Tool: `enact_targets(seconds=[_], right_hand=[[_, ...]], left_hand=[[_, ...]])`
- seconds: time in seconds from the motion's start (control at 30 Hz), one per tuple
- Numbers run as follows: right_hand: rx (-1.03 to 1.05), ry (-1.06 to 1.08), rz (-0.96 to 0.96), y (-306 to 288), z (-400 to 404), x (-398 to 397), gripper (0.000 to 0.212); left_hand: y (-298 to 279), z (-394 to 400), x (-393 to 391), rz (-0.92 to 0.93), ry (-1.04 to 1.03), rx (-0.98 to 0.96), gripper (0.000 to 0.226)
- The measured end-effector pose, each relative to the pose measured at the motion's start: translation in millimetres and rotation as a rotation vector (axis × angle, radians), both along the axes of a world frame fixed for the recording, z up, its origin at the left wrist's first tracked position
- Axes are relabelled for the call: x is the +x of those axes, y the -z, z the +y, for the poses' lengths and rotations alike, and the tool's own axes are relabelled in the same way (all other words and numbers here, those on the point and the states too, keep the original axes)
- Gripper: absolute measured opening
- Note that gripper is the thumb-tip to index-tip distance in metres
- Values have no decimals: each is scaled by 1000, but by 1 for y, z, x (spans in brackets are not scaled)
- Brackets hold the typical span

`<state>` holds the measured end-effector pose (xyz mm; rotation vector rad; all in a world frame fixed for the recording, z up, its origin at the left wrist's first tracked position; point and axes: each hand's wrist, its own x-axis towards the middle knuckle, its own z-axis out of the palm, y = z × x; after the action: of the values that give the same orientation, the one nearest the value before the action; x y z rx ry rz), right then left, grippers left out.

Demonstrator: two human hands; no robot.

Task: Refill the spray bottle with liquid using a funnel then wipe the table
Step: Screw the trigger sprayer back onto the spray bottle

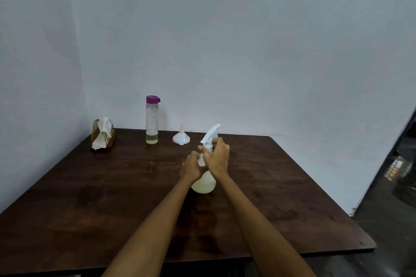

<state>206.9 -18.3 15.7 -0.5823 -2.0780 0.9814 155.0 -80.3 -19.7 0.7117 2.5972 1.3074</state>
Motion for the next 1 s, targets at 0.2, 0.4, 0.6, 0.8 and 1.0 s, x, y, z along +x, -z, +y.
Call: enact_targets(seconds=[0.2,0.4,0.6,0.8,1.0], right_hand=[[-53,-278,-49,-7,19,9,27],[-112,-205,-58,-2,20,6,28],[17,34,-12,15,-1,-3,32],[-161,-15,66,7,-12,-2,50],[-491,-420,-30,-26,1,20,32]], left_hand=[[1,-2,-6,-55,305,-38,88],[14,-3,-4,21,205,-30,86],[18,-2,7,122,24,-86,66],[19,-23,21,70,100,-164,99],[13,-104,14,-133,121,-60,61]])
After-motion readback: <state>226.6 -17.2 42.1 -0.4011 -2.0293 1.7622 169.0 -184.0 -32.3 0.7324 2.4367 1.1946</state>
